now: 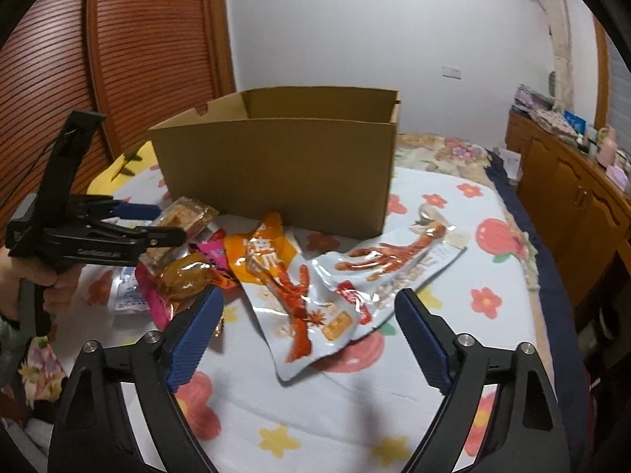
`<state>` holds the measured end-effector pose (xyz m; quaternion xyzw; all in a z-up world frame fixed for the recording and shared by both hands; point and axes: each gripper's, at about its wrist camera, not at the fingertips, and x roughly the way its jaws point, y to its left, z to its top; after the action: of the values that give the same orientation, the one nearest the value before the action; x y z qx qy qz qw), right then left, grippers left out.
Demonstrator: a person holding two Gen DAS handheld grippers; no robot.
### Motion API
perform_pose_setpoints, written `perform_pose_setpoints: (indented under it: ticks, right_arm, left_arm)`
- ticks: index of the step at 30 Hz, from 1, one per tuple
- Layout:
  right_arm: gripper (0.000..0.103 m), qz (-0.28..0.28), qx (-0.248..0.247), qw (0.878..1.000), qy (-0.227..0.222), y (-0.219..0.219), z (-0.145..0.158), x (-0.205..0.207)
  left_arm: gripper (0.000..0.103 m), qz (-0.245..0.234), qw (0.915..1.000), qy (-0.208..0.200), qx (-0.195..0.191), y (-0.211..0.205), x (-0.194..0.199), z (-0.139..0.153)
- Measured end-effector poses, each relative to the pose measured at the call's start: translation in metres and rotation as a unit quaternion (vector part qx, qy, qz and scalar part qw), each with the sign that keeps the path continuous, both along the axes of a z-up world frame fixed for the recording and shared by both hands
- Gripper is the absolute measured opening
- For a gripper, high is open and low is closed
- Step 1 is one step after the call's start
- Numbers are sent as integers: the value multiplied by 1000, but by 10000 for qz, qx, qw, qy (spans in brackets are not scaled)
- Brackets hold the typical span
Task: Organize snacks
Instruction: 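Grasp the clear sesame-bar packet with the left tool while the right tool grasps the orange chicken-feet packet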
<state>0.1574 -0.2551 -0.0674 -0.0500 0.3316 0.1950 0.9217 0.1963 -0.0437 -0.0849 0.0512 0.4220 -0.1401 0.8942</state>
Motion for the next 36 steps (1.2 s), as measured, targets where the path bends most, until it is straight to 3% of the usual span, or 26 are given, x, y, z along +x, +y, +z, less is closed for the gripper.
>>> perform_pose_setpoints:
  ticks: [5, 9, 13, 15, 21, 36]
  right_arm:
    - [87, 297, -106, 9994, 136, 14, -1, 12]
    - [86, 535, -158, 9982, 227, 21, -1, 21]
    - [79, 753, -192, 9958, 477, 24, -8, 35]
    - [70, 849, -239, 9942, 609, 24, -14, 42]
    - [63, 1143, -475, 9893, 769, 35, -25, 58]
    - [69, 1536, -1164, 9757, 1047, 65, -47, 77]
  left_arm:
    - [47, -34, 10000, 76, 32, 0, 2, -4]
    - [42, -32, 9999, -63, -88, 5, -2, -1]
    - [42, -45, 9994, -150, -317, 13, -7, 4]
    - [42, -23, 9988, -200, -446, 18, -10, 7]
    - [42, 50, 9976, -384, -575, 27, -16, 16]
    - [42, 73, 9960, -539, -712, 31, -26, 23]
